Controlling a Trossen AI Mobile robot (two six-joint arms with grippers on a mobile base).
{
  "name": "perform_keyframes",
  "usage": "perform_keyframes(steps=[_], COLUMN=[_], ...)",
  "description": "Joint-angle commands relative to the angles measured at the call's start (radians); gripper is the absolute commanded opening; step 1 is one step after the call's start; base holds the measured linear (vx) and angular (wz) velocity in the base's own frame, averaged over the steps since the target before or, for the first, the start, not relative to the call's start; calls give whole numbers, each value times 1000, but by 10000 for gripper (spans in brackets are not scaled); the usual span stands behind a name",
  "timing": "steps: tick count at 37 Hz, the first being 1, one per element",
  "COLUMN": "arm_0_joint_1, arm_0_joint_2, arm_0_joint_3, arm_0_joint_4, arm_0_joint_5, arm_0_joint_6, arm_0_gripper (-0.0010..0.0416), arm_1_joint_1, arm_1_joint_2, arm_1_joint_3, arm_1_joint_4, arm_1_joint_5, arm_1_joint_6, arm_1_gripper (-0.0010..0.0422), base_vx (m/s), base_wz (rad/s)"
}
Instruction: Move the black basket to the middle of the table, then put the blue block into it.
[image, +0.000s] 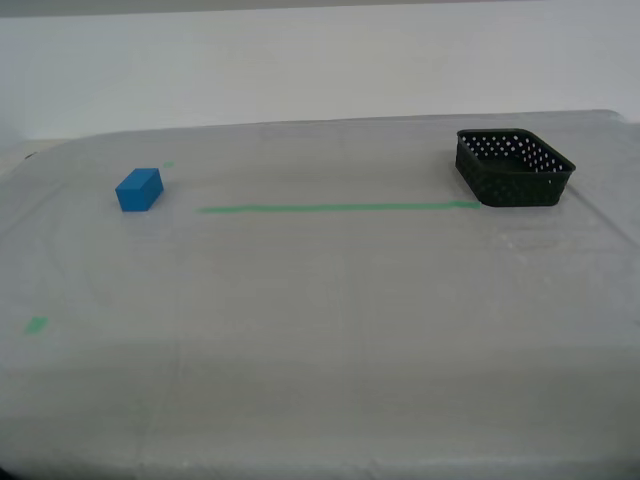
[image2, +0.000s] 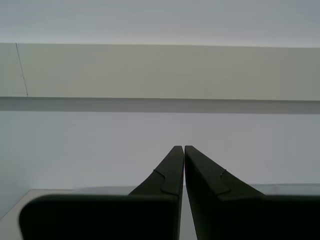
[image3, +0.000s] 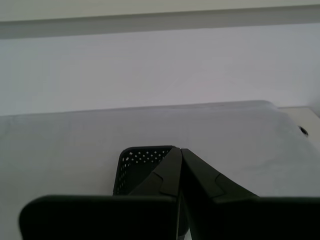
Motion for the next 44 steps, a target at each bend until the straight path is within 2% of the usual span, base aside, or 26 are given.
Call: perform_keyframes(steps=[1, 14, 35, 44], arm_0_joint_1=[0, -1, -2, -14], arm_0_joint_2=[9, 119, 351, 473], arm_0_joint_3=[43, 235, 491, 637], arm_0_joint_4=[-87, -377, -655, -802], arm_0_joint_5=[0, -10, -14, -29], arm_0_joint_6=[-7, -42, -72, -80], arm_0_gripper=[-1, -1, -1, -1], arm_1_joint_1=[0, 0, 0, 0], arm_1_joint_2=[0, 0, 0, 0], arm_1_joint_3=[0, 0, 0, 0], arm_1_joint_4=[4, 4, 4, 4], arm_1_joint_5=[0, 0, 0, 0], arm_1_joint_6=[2, 2, 2, 2], arm_1_gripper=[0, 0, 0, 0], base_vx=[0, 0, 0, 0], base_wz=[0, 0, 0, 0])
